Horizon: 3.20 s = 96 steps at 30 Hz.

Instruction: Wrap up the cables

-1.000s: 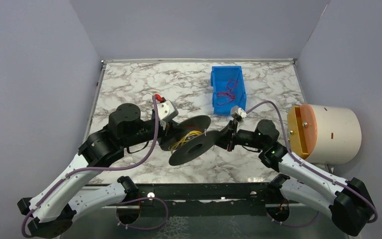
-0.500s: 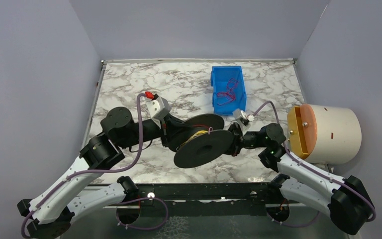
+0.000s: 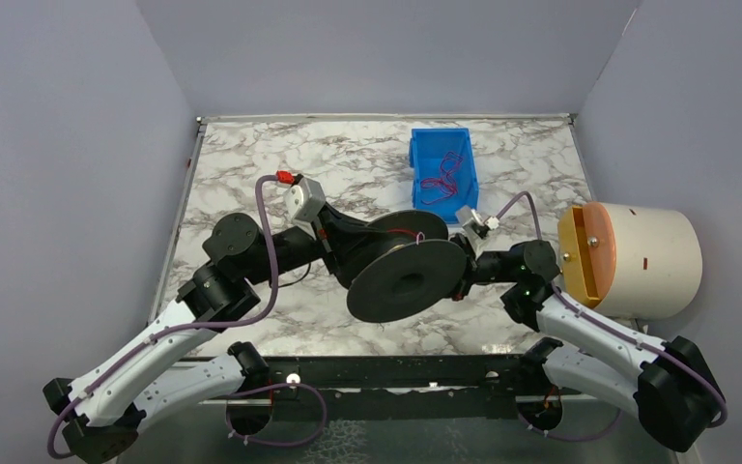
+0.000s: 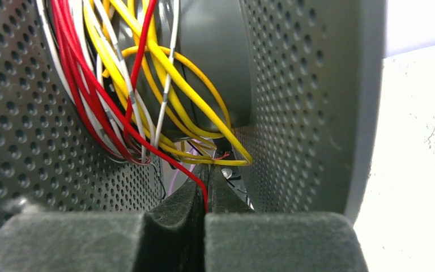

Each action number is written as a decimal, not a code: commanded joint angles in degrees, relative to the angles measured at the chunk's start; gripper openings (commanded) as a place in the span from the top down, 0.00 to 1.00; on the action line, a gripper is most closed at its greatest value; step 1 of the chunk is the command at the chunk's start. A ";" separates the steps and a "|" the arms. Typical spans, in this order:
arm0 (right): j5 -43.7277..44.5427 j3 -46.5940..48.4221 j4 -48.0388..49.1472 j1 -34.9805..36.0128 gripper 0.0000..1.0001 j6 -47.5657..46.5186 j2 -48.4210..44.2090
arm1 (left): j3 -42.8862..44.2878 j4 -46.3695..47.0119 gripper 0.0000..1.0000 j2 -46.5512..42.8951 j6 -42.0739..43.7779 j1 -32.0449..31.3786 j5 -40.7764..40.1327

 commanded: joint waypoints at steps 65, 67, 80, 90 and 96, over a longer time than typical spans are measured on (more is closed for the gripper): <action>48.74 -0.88 -39.39 0.12 0.71 -13.41 -4.45 | 8.07 -6.08 1.00 17.26 23.48 0.04 -59.54; 49.34 -0.84 -39.61 0.12 0.71 -13.28 -4.36 | 9.17 -6.75 1.00 19.35 26.12 -0.01 -63.69; 60.82 0.33 -45.12 0.10 0.70 -8.11 -3.06 | 13.05 4.89 1.00 36.23 44.44 0.04 -81.12; 67.47 4.61 -57.98 0.12 0.70 -2.93 -6.70 | 13.32 16.77 1.00 50.01 56.15 -1.63 -87.21; 75.16 8.02 -67.22 0.10 0.71 -1.53 -9.79 | 17.14 18.41 1.00 58.95 58.42 -2.02 -88.16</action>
